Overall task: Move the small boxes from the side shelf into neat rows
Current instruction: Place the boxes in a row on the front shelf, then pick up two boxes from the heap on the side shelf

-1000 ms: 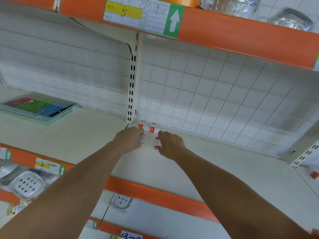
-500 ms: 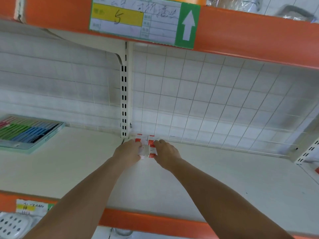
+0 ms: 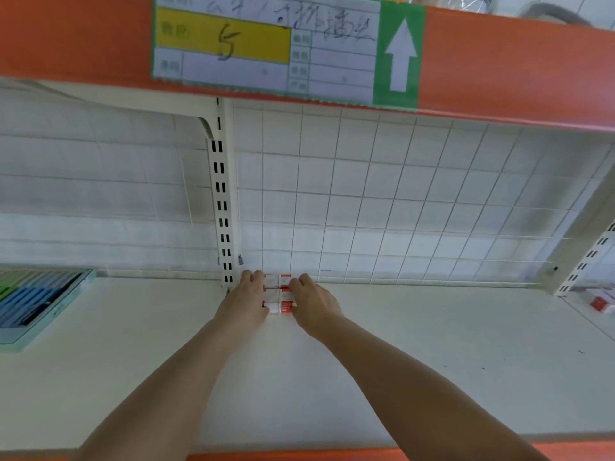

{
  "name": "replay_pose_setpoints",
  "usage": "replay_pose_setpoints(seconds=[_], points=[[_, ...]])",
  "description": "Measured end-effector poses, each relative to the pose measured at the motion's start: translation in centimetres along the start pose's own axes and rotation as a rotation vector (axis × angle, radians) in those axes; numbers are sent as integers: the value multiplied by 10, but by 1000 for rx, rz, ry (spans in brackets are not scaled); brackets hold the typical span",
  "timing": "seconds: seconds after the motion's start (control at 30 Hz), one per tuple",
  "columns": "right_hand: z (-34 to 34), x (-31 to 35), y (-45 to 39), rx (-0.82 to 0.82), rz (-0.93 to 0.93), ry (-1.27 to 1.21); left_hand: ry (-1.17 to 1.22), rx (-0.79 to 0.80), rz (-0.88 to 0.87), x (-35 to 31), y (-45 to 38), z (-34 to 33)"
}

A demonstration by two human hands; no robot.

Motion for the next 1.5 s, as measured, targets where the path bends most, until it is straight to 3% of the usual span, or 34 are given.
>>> replay_pose_setpoints(seconds=[0.67,1.13,1.5], points=[[31,-14,25,8,-77,16,-124,10,-55,-22,-2,29],[100,-121,101,-81,-344,53,-132,92,-416,-164,-14,24],[126,-238,181,-111,-508,72,-74,208,-559,-296,-10,-17]])
Point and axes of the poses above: each hand's wrist, its own y-axis away from the middle knuckle, its own z-axis out of the back of the hand, x = y × z, the point moved 5 cm from there along -y, towards the middle knuckle, and after that the axes turned 10 degrees about -z, right-handed, at the moved point
